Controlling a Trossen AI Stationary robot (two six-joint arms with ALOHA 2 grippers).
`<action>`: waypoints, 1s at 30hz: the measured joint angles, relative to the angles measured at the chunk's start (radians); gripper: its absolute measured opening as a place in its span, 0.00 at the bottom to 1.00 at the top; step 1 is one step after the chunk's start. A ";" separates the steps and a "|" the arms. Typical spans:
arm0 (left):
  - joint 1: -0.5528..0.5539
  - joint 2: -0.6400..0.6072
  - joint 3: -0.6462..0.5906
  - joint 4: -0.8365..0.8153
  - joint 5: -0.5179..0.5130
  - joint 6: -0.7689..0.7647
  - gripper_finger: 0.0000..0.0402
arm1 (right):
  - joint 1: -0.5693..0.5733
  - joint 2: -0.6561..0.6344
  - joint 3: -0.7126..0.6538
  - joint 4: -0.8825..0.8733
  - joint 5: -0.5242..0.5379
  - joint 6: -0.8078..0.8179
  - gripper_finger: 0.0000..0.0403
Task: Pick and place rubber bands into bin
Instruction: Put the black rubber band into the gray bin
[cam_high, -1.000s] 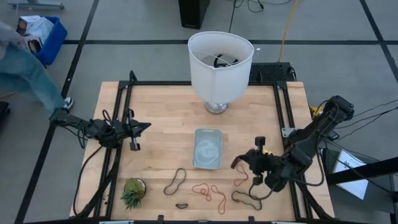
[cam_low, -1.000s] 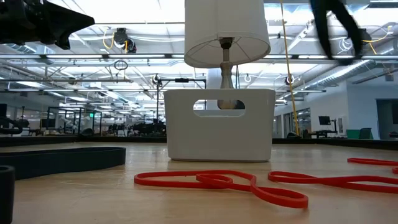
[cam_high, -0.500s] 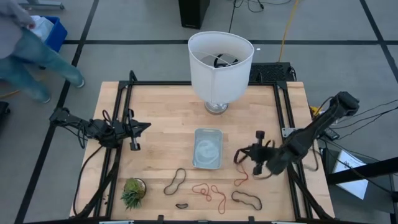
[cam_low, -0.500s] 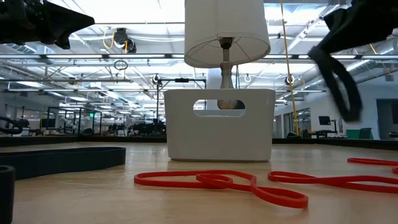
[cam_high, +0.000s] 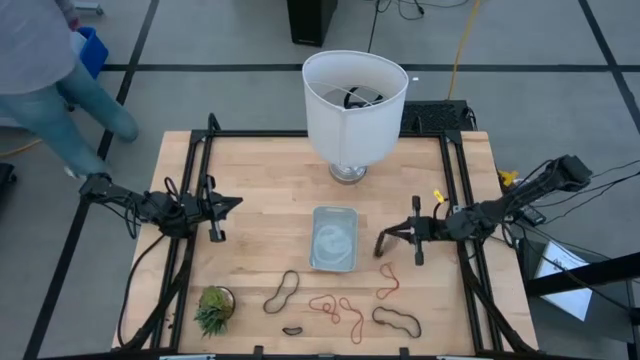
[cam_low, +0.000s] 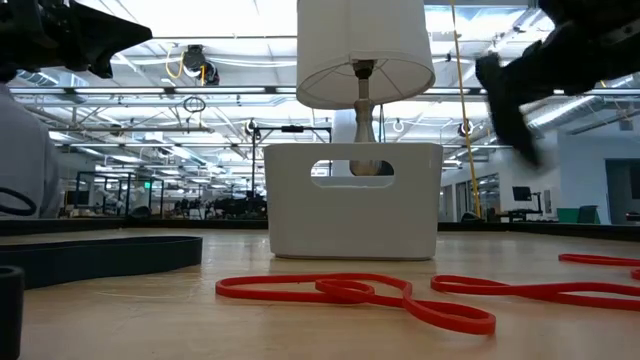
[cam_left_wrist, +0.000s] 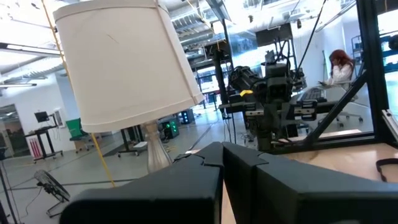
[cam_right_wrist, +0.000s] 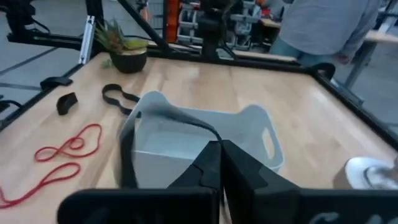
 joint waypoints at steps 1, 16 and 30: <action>0.000 0.000 0.000 0.000 0.000 0.000 0.02 | -0.010 0.003 0.000 0.001 0.000 0.005 0.00; 0.000 0.000 0.000 0.001 0.000 -0.002 0.02 | -0.145 0.178 0.119 0.112 -0.113 -0.056 0.00; 0.000 0.000 0.000 0.000 0.000 0.000 0.02 | -0.206 0.396 0.475 -0.034 -0.254 -0.184 0.00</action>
